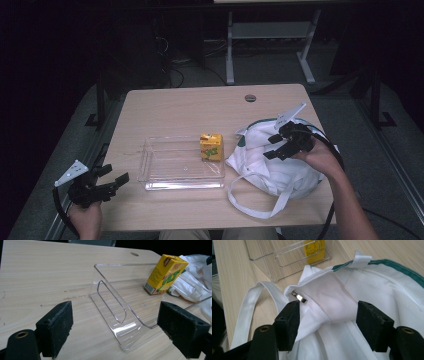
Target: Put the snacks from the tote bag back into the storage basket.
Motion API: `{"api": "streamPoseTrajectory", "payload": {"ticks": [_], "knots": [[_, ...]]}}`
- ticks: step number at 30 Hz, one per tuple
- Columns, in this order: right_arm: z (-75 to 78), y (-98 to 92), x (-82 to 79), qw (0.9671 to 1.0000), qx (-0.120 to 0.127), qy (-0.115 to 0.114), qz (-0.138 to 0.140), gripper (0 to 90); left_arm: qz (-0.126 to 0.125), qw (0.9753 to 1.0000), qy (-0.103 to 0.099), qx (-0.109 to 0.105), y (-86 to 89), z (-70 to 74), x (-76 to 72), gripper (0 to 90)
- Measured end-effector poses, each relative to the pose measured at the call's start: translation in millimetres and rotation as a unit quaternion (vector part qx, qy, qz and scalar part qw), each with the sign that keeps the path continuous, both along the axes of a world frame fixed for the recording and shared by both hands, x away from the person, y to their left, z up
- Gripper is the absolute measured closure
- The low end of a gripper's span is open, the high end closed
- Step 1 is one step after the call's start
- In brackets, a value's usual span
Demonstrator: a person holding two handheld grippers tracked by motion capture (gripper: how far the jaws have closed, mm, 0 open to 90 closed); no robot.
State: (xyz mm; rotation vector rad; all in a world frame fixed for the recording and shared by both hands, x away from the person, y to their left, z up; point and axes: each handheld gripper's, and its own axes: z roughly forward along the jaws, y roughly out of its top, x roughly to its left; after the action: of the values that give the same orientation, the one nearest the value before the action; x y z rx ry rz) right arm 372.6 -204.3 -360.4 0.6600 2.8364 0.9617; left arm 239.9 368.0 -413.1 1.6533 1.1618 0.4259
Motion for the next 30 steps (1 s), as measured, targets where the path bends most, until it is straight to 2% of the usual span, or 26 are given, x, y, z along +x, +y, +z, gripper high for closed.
{"api": "streamPoseTrajectory", "payload": {"ticks": [1,4,15,18,30], "knots": [[-0.8,-1.3,0.5,1.0,-0.001,-0.004,0.002,35.2,0.0,1.0,0.0,0.0,0.0,0.0,0.0,12.7],[-2.6,-4.1,-3.0,0.9999,0.005,0.006,-0.007,35.2,-0.001,1.0,0.0,0.0,0.5,-0.4,0.1,12.7],[-15.1,-19.6,-13.9,0.9998,0.009,0.008,-0.019,35.0,0.001,1.0,0.0,0.001,1.2,-0.5,-0.4,12.7],[-17.1,-24.5,-18.4,0.9994,0.014,0.015,-0.029,35.0,0.002,1.0,0.0,0.0,1.3,-0.4,-0.5,12.7],[-22.8,-44.7,-35.7,0.9985,0.031,0.009,-0.045,35.0,0.001,1.0,0.001,0.002,0.1,-0.6,-0.3,12.7]]}}
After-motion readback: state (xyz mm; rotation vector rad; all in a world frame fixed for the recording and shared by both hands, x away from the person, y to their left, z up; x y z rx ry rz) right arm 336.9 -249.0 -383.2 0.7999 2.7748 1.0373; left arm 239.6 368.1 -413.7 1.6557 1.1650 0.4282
